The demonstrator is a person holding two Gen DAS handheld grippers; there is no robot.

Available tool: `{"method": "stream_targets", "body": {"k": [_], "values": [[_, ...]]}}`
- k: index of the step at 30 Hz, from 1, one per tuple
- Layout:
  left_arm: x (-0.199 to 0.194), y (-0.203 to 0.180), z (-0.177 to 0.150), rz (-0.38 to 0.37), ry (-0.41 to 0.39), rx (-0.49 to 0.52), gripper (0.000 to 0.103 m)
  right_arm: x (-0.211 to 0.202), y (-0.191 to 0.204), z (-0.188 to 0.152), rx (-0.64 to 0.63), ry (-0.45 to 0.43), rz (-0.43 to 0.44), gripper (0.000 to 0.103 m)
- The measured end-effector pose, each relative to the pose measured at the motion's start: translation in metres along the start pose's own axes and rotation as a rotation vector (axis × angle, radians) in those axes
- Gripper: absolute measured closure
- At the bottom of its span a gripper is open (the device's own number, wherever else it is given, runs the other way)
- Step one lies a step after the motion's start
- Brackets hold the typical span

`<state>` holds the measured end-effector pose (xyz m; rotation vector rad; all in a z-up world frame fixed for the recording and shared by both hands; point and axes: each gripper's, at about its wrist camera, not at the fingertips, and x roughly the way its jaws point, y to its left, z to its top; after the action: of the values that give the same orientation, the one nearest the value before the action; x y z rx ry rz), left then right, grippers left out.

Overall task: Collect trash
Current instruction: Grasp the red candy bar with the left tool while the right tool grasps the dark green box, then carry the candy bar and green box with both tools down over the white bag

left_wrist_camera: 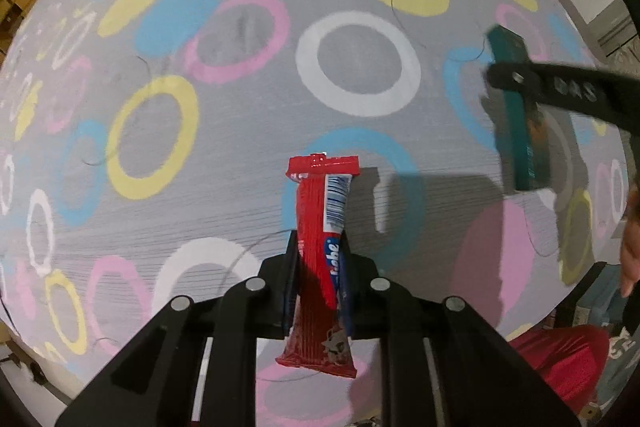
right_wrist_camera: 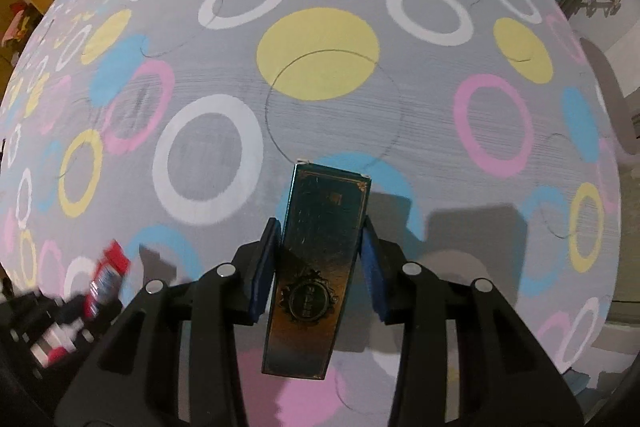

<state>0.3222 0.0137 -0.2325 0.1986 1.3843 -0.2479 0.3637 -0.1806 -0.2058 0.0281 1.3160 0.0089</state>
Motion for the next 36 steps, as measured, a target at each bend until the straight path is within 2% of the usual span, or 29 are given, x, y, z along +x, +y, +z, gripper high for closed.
{"method": "stream_targets", "body": {"k": [6,8,14,22,36], "values": [[-0.034,0.004,-0.007,0.019,-0.062,0.003,0.085,-0.033,-0.018,-0.013,0.008,-0.086,0.029,0.064],[-0.052,-0.003,-0.023,0.028,-0.091,0.022,0.085,-0.047,-0.022,-0.029,-0.005,-0.104,0.019,0.064],[-0.081,-0.011,-0.042,0.023,-0.137,0.052,0.085,-0.083,-0.023,-0.06,-0.043,-0.146,0.02,0.064],[-0.09,-0.017,-0.069,0.009,-0.147,0.04,0.085,-0.12,0.001,-0.102,-0.113,-0.205,0.025,0.064],[-0.103,-0.032,-0.145,-0.007,-0.147,0.056,0.085,-0.151,0.036,-0.18,-0.161,-0.231,0.043,0.064]]}}
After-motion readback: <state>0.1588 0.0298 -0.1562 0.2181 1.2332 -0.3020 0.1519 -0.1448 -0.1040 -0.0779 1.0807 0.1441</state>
